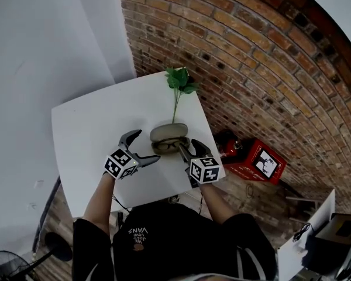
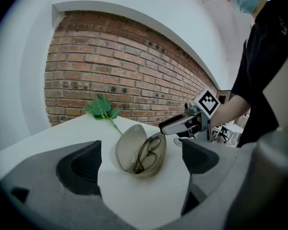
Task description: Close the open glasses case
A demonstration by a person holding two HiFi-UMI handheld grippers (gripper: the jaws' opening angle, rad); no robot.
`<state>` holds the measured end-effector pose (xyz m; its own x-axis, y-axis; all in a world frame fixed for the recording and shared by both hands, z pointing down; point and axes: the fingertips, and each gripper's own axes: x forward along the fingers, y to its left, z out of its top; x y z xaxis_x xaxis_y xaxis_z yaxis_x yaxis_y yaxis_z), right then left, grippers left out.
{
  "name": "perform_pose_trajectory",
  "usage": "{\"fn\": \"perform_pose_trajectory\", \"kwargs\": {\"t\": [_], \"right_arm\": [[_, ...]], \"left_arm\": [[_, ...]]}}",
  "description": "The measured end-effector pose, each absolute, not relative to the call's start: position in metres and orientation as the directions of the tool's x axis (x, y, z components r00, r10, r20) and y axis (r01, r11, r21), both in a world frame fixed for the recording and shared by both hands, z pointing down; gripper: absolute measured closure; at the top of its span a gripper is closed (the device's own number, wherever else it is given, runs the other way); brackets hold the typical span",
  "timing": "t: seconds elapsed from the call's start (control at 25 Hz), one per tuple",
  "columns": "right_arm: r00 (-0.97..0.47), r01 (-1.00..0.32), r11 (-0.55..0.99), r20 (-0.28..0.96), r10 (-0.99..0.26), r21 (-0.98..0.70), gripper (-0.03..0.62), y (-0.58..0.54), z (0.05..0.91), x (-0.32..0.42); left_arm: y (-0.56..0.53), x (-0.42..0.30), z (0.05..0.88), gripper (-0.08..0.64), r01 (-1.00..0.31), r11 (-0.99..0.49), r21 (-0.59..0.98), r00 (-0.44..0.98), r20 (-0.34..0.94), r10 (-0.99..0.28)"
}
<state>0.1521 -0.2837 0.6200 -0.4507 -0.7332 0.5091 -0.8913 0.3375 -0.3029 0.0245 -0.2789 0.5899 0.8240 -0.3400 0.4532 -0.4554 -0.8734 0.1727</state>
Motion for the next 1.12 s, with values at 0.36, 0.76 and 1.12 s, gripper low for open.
{"fn": "perform_pose_trajectory", "kwargs": {"t": [0.36,0.76,1.12], "right_arm": [[-0.445,-0.891,0.302,0.528,-0.724,-0.338,0.365,-0.277,0.634,0.149],[-0.426,-0.903,0.29,0.567,-0.705,-0.317,0.365,-0.257,0.652,0.152],[-0.442,-0.897,0.329,0.577,-0.686,-0.295,0.363,-0.245,0.658,0.151]], "left_arm": [[-0.284,0.031,0.614,0.034,-0.354,-0.911,0.212,0.854,0.471,-0.222],[-0.268,0.047,0.628,0.028,-0.301,-0.943,0.14,0.844,0.5,-0.195],[-0.239,0.059,0.624,0.026,-0.264,-0.96,0.09,0.85,0.493,-0.187]]}}
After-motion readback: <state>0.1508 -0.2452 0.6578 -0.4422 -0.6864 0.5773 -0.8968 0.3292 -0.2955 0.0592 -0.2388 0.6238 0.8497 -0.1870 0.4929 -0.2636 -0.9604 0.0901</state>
